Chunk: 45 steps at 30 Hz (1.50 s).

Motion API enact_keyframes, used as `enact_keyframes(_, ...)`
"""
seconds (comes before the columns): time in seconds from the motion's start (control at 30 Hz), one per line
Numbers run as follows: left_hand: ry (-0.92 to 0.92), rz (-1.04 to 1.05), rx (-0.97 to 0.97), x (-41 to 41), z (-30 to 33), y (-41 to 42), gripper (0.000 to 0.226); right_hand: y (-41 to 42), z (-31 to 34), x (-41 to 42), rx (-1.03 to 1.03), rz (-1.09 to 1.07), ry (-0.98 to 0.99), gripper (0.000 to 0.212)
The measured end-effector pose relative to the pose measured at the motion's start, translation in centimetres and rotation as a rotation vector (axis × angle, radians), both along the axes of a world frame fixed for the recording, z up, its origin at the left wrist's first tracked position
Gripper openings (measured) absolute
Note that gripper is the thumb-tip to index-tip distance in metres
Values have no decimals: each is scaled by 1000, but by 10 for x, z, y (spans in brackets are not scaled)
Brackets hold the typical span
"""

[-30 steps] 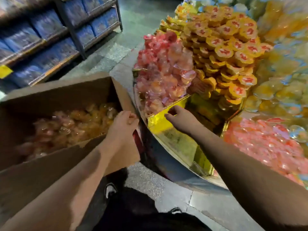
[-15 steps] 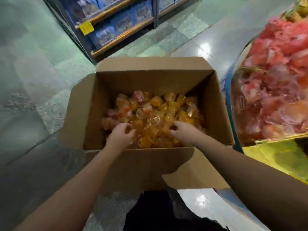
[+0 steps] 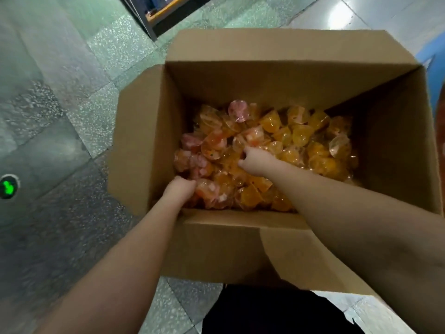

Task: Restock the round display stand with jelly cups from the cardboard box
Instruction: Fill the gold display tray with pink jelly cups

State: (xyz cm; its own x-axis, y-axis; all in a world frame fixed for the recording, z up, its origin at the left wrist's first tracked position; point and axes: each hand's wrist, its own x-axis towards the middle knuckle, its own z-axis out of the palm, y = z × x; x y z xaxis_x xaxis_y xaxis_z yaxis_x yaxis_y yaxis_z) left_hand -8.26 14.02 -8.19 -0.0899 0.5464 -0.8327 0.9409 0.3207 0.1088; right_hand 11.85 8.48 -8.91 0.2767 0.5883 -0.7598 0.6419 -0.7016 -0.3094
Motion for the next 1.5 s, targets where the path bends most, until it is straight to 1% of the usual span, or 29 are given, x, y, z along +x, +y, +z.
enact_keyframes(0.1,-35,219,-99,2,-13,0,70,27,-13,-8,53,-63,62,59)
enact_keyframes(0.23,-42,335,-136,-1,-28,4,88,55,-29,-15,93,-116,87,55)
enact_keyframes(0.3,-27,343,-152,-1,-31,3,90,63,-39,-20,86,-115,108,52)
enact_keyframes(0.37,2,321,-159,-1,-33,2,91,70,-46,-23,57,-131,115,55)
enact_keyframes(0.43,1,306,-173,1,-37,2,96,75,-51,-27,33,-166,126,66)
enact_keyframes(0.5,17,305,-181,5,-41,4,100,78,-59,-29,41,-252,163,78)
enact_keyframes(0.57,67,269,-83,9,-46,4,102,79,-64,-30,68,-322,188,85)
enact_keyframes(0.6,101,163,3,10,-48,3,100,79,-68,-31,77,-334,192,87)
enact_keyframes(0.67,148,-226,151,13,-43,-1,86,76,-73,-32,81,-336,197,89)
enact_keyframes(0.73,102,-589,234,14,-41,-3,71,68,-74,-29,104,-361,210,89)
enact_keyframes(0.77,66,-723,236,14,-42,-4,65,62,-73,-26,127,-397,229,88)
enact_keyframes(0.83,46,-881,166,12,-43,-5,56,47,-69,-21,184,-489,275,87)
enact_keyframes(0.9,105,-1000,110,10,-44,-5,56,28,-61,-15,224,-550,312,88)
enact_keyframes(0.97,192,-1192,142,10,-44,-7,58,9,-49,-10,267,-597,349,89)
enact_keyframes(1.03,257,-1352,202,13,-41,-8,60,-13,-32,-3,293,-618,362,85)
enact_keyframes(1.1,296,-1408,245,19,-33,-10,57,-38,-15,5,306,-623,369,79)
enact_keyframes(1.13,293,-1381,264,22,-28,-12,56,-51,-6,9,311,-626,371,78)
enact_keyframes(1.2,240,-1227,331,25,-11,-16,57,-76,16,19,332,-638,365,76)
enact_keyframes(1.27,109,-1011,436,28,9,-24,60,-100,39,29,366,-673,352,78)
enact_keyframes(1.33,-77,-763,490,36,29,-39,61,-127,63,40,402,-706,345,79)
enact_keyframes(1.37,-193,-618,463,44,40,-49,63,-141,75,45,425,-723,347,79)
enact_keyframes(1.43,-447,-365,331,63,67,-77,66,-171,98,56,459,-789,370,80)
enact_keyframes(1.47,-548,-301,275,74,81,-93,69,-188,109,61,477,-842,388,81)
enact_keyframes(1.5,-611,-273,224,84,94,-109,71,-207,120,66,508,-901,407,81)
